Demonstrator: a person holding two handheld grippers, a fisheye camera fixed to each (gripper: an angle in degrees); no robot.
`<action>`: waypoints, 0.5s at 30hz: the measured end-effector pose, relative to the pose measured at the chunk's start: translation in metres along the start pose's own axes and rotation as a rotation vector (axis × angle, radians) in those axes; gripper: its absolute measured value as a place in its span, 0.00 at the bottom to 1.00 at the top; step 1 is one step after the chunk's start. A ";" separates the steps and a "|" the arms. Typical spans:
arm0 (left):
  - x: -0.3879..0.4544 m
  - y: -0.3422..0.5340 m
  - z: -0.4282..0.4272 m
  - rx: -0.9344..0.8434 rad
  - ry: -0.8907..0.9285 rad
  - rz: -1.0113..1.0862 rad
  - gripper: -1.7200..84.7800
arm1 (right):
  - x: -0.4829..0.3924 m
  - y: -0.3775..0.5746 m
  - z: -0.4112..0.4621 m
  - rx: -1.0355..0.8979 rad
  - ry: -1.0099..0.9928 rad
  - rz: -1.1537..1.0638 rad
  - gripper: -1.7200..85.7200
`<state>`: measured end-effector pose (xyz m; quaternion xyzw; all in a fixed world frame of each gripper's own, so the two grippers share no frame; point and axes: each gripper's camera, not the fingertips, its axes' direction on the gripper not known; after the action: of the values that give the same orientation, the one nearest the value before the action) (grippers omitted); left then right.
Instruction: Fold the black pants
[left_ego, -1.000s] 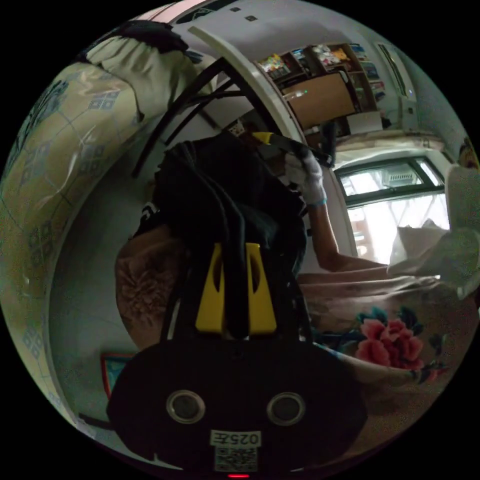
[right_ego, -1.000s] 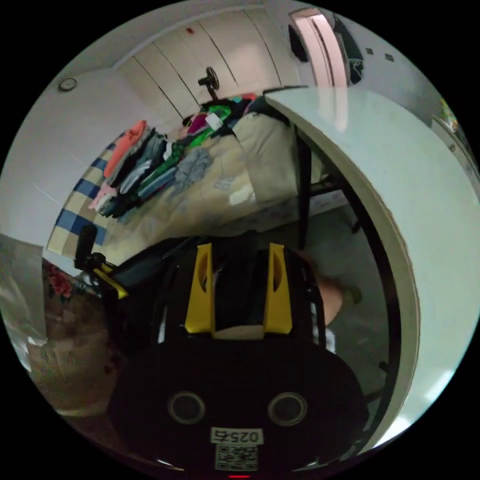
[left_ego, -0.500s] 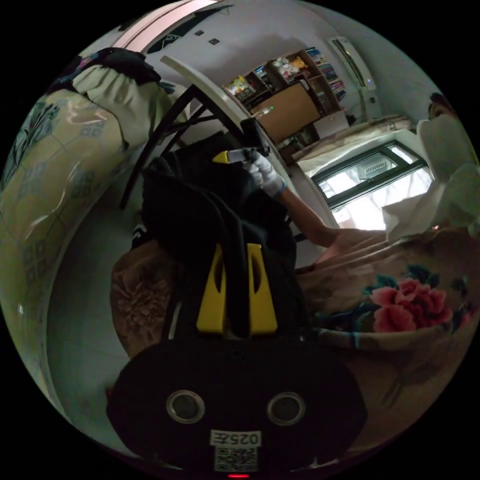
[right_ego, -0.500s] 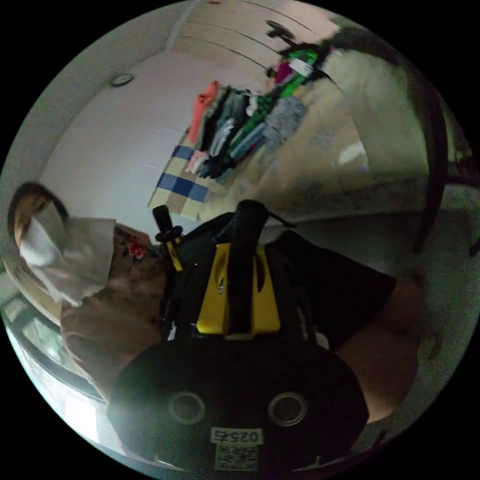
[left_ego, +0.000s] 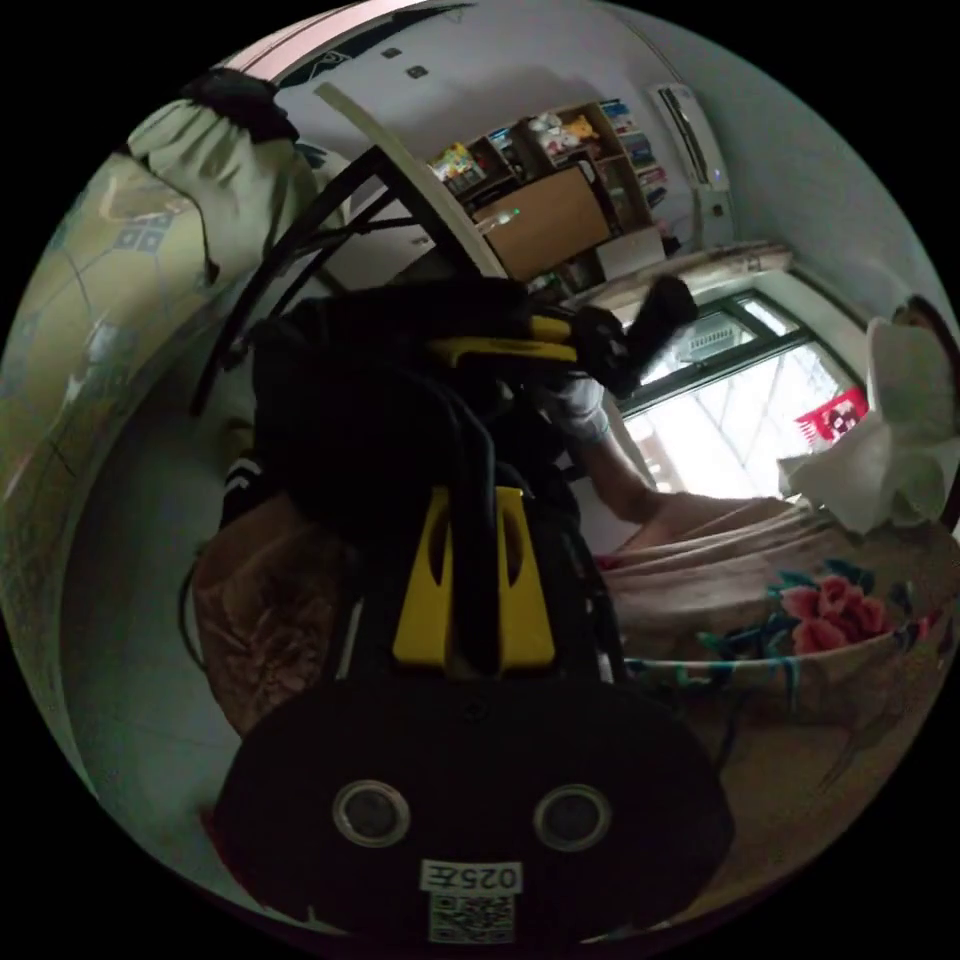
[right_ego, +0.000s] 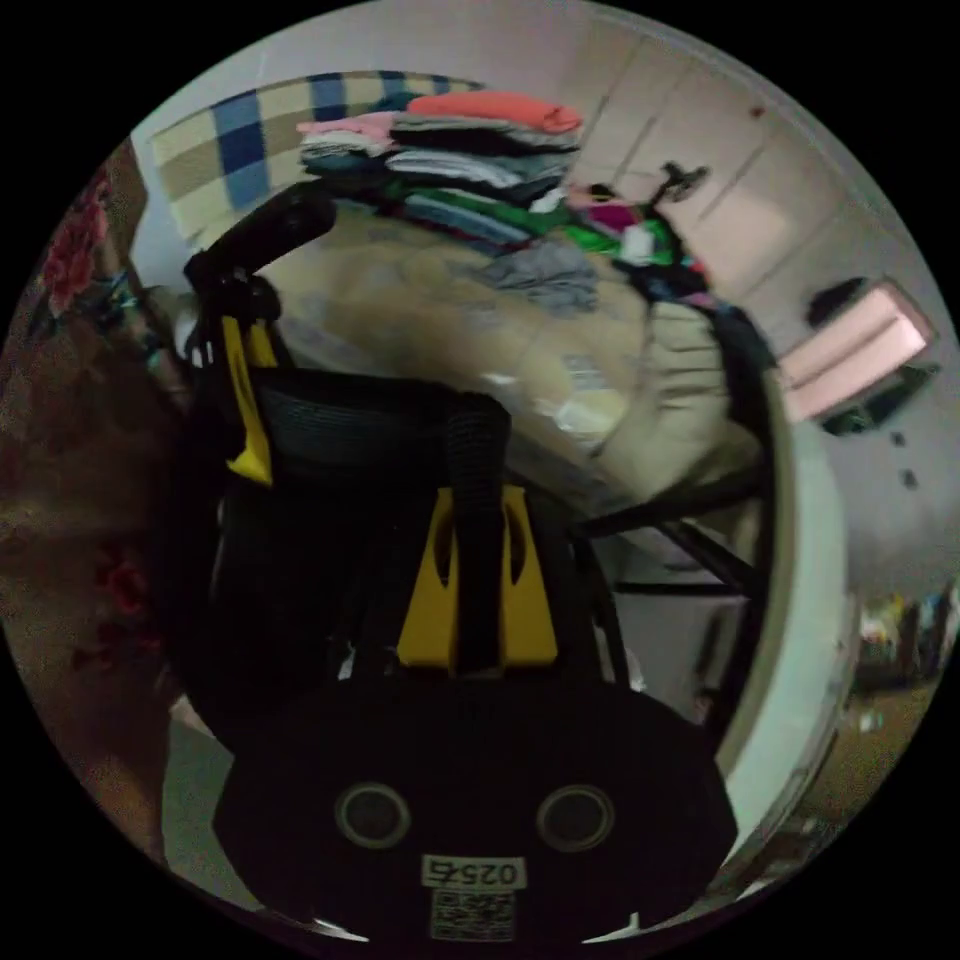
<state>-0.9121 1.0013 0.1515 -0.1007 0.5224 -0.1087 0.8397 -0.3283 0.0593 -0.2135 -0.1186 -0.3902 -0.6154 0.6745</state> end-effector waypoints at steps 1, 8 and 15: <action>-0.004 0.003 0.000 0.010 0.025 -0.005 0.05 | -0.003 0.005 -0.013 0.020 0.026 0.056 0.09; 0.062 -0.066 -0.011 0.119 0.159 0.497 0.03 | -0.060 0.071 -0.235 0.146 0.585 0.425 0.08; 0.305 -0.126 -0.007 0.176 0.177 1.250 0.03 | -0.161 0.077 -0.426 0.106 1.207 0.519 0.08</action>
<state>-0.7967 0.7928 -0.0768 0.3019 0.5390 0.3512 0.7036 -0.0847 -0.0784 -0.5814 0.1904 0.0681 -0.3713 0.9062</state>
